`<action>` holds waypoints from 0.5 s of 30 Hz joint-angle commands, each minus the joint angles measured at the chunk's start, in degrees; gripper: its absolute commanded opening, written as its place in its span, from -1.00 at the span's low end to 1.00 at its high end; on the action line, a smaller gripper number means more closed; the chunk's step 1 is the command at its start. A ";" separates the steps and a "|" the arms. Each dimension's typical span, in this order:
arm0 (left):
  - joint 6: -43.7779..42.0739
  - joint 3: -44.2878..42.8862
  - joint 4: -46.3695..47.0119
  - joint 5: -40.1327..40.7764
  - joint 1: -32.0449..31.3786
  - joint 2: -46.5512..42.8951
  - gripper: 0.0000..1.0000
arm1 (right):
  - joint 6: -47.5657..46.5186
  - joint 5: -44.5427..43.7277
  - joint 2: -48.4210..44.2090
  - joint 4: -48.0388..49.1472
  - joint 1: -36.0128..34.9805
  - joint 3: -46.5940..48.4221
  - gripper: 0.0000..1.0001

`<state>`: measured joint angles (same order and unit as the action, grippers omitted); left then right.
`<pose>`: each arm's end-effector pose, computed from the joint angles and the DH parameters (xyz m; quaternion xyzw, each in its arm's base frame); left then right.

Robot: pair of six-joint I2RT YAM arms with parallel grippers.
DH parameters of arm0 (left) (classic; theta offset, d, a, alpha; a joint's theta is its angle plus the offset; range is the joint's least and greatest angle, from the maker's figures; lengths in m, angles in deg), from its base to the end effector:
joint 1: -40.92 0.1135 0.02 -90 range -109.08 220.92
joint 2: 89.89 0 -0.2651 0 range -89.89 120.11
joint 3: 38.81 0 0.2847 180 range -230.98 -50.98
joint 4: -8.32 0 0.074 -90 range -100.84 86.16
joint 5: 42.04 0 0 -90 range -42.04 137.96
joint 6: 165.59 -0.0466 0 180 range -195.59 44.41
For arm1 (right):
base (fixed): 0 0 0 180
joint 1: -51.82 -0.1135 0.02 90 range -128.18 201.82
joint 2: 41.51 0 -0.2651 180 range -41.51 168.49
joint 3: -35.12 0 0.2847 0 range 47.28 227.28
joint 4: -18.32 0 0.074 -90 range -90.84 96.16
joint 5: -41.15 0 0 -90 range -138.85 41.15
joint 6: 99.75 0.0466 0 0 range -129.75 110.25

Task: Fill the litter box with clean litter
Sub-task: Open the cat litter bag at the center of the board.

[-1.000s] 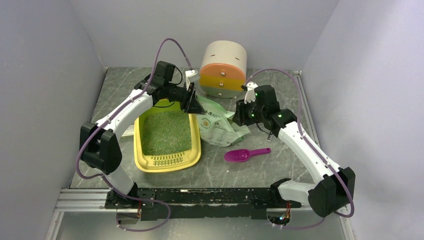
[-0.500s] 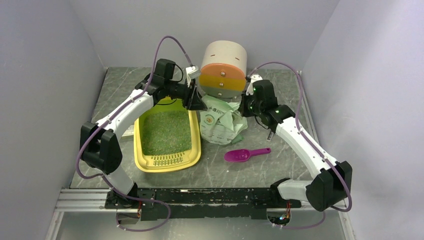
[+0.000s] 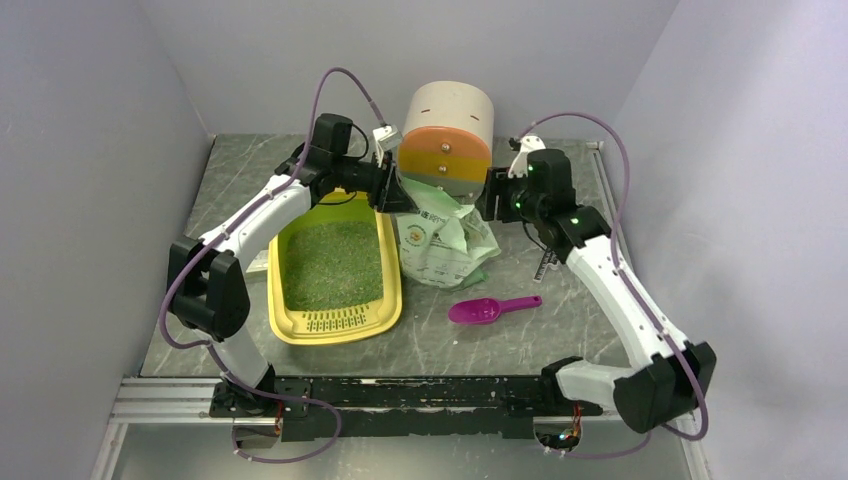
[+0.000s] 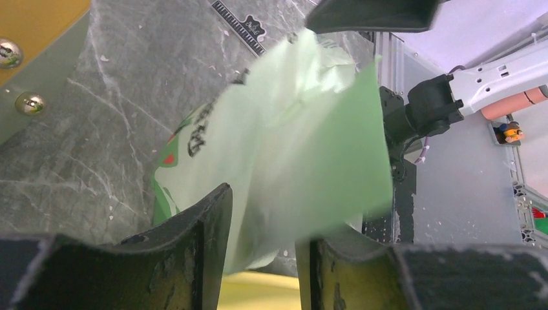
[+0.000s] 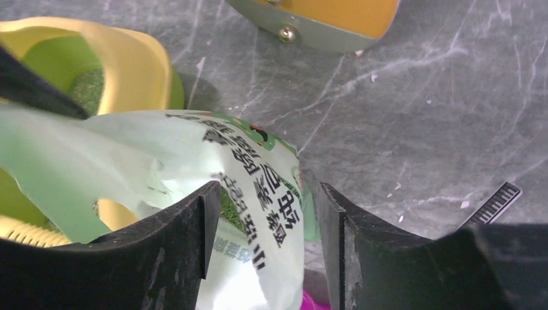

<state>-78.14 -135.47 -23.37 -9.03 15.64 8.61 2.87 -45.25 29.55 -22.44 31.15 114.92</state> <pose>0.3690 -0.2175 0.3116 0.4053 0.6973 -0.4940 0.3248 0.2961 0.1148 0.3436 -0.0766 0.8710 0.1651 0.4562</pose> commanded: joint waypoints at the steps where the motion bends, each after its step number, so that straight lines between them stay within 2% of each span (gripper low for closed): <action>1: 0.66 -0.36 1.83 0.14 -0.30 0.50 -0.13 | -5.56 4.80 -6.75 -0.68 0.14 0.46 0.22; 4: 1.09 0.04 2.52 0.05 -0.30 0.39 -0.13 | -10.54 8.89 -12.61 -0.04 0.19 -3.03 0.22; 7: 1.23 -0.02 2.74 -0.20 -0.30 0.42 -0.13 | -17.96 21.49 -17.76 1.21 0.10 -7.23 0.31; 11: 0.74 -0.05 2.29 -0.27 -0.30 0.37 -0.14 | -19.98 32.54 -18.91 2.45 -0.19 -11.04 0.35; 13: 0.61 0.14 2.06 -0.22 -0.30 0.21 -0.14 | -22.27 33.98 -17.42 0.72 -1.05 -11.58 0.35; 15: 0.65 0.33 2.12 -0.21 -0.29 0.03 -0.14 | -23.75 31.09 -15.53 -1.56 -2.45 -11.69 0.35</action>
<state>-77.27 -135.45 -22.85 -8.86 15.58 8.61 -15.12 -18.48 10.69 -21.26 30.63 104.65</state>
